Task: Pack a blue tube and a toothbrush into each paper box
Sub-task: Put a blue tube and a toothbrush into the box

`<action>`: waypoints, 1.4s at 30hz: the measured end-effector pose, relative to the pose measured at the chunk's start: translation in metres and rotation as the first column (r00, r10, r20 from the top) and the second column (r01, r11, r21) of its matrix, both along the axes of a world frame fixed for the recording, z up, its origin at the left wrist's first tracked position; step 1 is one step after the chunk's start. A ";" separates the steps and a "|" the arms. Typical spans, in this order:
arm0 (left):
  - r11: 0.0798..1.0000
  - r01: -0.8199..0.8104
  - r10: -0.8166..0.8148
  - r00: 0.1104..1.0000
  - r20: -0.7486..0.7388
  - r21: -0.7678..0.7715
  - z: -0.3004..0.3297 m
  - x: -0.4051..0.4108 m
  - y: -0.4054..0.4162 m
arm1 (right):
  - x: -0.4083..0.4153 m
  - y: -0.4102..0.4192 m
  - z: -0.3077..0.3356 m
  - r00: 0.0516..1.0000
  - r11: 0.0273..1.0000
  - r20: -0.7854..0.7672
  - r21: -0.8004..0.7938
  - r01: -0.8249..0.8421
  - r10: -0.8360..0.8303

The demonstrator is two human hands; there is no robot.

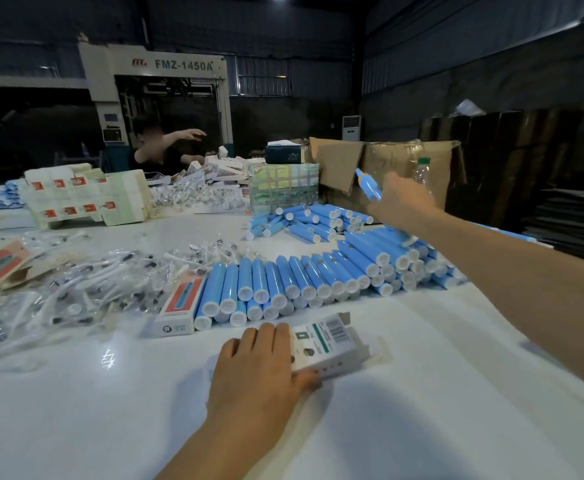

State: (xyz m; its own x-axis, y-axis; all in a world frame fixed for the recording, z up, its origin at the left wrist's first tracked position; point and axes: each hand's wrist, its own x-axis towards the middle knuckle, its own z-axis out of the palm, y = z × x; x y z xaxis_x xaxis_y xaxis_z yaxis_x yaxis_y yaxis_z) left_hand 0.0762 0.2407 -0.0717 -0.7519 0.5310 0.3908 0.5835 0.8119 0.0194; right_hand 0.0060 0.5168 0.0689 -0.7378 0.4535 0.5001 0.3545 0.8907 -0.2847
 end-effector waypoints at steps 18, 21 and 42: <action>0.997 -0.052 0.051 0.998 0.030 0.061 0.004 0.009 0.000 | 0.114 -0.058 -0.123 0.780 0.211 -0.615 -0.782 -0.586 -0.115; 0.995 -0.057 0.054 0.998 0.031 0.078 0.005 0.010 -0.002 | 0.116 -0.065 -0.125 0.817 0.208 -0.572 -0.810 -0.548 -0.075; 0.994 -0.070 0.074 0.996 0.052 -0.079 0.006 -0.001 -0.023 | 0.097 -0.067 -0.130 0.919 0.524 -0.391 -0.774 -0.356 0.047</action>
